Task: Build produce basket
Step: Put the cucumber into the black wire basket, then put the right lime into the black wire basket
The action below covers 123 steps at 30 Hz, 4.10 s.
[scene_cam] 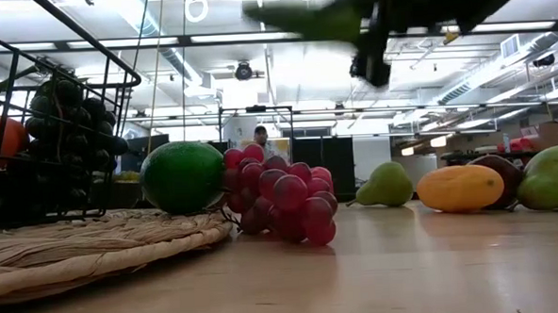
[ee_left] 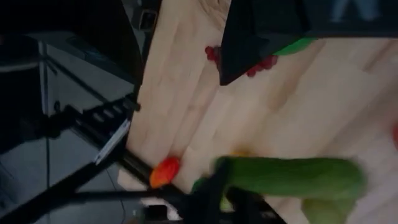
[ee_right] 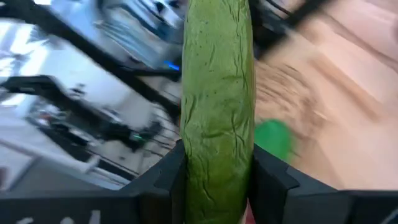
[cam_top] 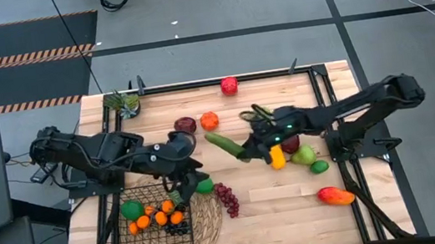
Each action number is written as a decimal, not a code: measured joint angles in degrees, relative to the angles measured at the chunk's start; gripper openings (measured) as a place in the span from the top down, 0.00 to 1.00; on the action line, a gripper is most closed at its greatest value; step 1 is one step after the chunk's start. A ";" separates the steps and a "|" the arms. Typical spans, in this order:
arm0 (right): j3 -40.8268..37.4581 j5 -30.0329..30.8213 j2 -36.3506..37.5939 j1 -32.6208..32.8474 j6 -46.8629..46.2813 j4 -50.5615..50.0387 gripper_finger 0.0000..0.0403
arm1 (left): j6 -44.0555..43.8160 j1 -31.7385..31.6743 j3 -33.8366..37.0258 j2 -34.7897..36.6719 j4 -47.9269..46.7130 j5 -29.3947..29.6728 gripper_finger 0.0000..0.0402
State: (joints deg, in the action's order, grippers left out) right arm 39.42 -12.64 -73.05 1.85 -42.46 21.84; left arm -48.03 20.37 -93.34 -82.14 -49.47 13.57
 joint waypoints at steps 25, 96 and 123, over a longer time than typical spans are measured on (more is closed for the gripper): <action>1.73 23.84 3.93 13.07 3.11 17.44 0.67 | 6.74 -8.53 -0.09 -4.11 28.36 10.54 0.35; 10.95 17.46 -4.43 3.45 -4.69 -10.60 0.58 | -11.10 15.30 0.02 1.88 -34.71 -0.32 0.61; 10.89 13.51 -4.17 1.33 -12.70 -32.36 0.58 | 5.30 2.89 -0.02 -5.51 -12.46 5.78 0.29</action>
State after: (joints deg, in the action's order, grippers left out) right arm 50.31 0.86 -77.22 3.18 -55.15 -10.51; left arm -42.73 23.26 -93.36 -87.65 -61.93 19.35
